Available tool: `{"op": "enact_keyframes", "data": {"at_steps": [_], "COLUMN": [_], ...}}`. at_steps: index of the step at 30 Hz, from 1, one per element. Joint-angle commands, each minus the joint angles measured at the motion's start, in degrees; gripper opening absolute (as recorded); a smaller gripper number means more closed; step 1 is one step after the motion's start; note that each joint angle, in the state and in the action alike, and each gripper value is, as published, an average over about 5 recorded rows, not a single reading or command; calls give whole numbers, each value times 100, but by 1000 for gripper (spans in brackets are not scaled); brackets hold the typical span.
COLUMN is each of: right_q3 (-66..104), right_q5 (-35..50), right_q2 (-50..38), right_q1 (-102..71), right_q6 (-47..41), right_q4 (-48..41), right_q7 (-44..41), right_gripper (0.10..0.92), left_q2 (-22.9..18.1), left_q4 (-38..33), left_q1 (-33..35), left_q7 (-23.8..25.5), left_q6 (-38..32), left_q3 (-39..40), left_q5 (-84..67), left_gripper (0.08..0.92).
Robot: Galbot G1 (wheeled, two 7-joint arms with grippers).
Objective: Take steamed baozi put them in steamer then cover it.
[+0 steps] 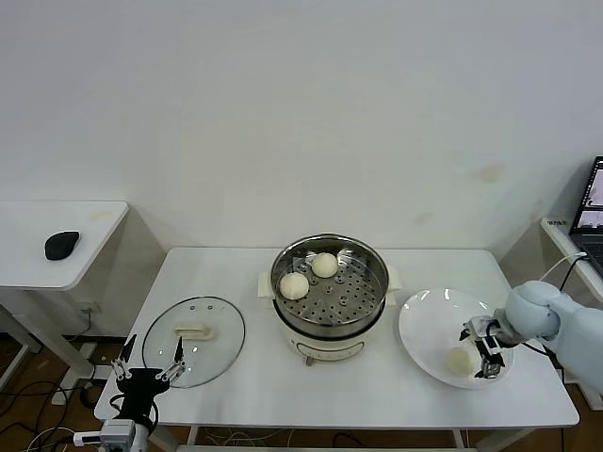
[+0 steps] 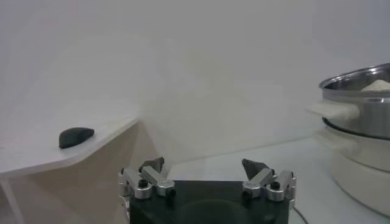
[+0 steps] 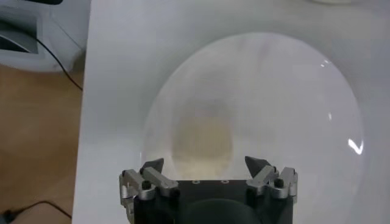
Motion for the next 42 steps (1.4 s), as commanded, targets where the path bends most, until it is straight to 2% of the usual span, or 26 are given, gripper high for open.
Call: {"op": "enact_keyframes", "data": {"at_steps": [1,4,12,17,30,37,42], "right_q3": [167,220,251,263,-323,-1241,-1880], "right_q5": [-170,-170,-112,79,1312,1908,2351], "right_q2": [208,280,302,202,33,586,1344], "right_q1": [-246,-277,-226,53,2474,3943,4516], "right_q6": [23,-4,-61,-73,-208,-266,-133], "right_q4": [-194,-242,-264,-232,-236,-86,178], "right_q7": [66,92,27,-35,-251,-219,9], "right_gripper": [812,780,606,545,544,548,551], "left_q2": [-7,-9,-2,-5,6,28,24], "left_q4": [3,9,-3,-19,-94,-124,-120], "left_q1": [-4,-4,-7,-11,-18,-21,-62], "left_q7": [0,0,0,0,3,2,3], "left_q6": [-3,-4,-5,-3,1,3,12], "left_q3": [9,18,11,21,74,87,96], "left_q5": [5,13,12,14,16,19,29], "left_gripper": [823,823,823,823,823,823,823]}}
